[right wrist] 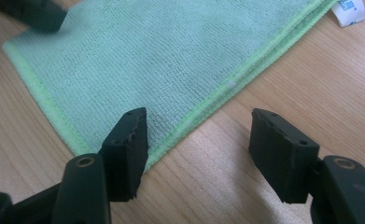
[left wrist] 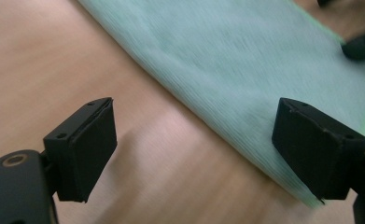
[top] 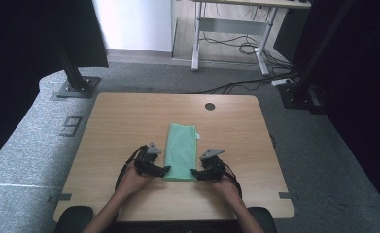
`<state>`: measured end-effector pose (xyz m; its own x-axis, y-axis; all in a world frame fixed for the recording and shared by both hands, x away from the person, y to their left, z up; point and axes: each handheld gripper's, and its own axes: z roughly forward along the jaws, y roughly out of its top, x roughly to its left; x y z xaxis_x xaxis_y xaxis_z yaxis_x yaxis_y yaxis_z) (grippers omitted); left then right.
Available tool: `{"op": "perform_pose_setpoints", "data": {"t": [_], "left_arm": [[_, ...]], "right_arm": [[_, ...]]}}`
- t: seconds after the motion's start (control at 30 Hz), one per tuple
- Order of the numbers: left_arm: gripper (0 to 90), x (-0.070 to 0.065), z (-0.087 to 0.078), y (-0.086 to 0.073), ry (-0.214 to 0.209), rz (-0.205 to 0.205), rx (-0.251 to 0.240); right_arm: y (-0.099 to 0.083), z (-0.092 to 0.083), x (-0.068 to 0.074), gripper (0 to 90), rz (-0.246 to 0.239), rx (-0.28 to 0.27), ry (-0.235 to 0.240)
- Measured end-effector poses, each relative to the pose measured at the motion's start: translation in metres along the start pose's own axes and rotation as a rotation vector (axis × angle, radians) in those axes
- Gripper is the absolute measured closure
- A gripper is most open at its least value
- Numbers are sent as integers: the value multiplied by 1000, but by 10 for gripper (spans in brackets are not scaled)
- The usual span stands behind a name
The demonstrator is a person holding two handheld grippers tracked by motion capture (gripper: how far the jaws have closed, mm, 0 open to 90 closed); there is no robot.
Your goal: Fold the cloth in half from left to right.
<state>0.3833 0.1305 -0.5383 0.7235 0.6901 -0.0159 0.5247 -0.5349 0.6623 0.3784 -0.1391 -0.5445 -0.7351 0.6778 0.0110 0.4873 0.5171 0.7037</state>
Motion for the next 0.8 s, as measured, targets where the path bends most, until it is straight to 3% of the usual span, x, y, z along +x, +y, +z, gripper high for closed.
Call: {"op": "perform_pose_setpoints", "data": {"t": [0.1,0.13,0.53,0.67,0.77,0.8], "left_arm": [[139,-2,2,-6,12,6,2],[140,-2,2,-8,6,-21,-13],[138,-9,4,-9,21,-15,-34],[138,-10,2,-9,18,-8,-40],[132,-9,0,-9,1,-21,-46],[131,-9,-5,-8,5,-19,-48]], "right_arm": [[0,-1,0,358,2,0,-7],[-1,-1,0,356,5,1,-9],[-3,-3,-6,337,19,5,-7],[-2,-4,-4,335,-12,5,-18],[-1,-6,-5,303,-26,-3,-5],[-1,-12,-8,294,-11,-30,7]]}}
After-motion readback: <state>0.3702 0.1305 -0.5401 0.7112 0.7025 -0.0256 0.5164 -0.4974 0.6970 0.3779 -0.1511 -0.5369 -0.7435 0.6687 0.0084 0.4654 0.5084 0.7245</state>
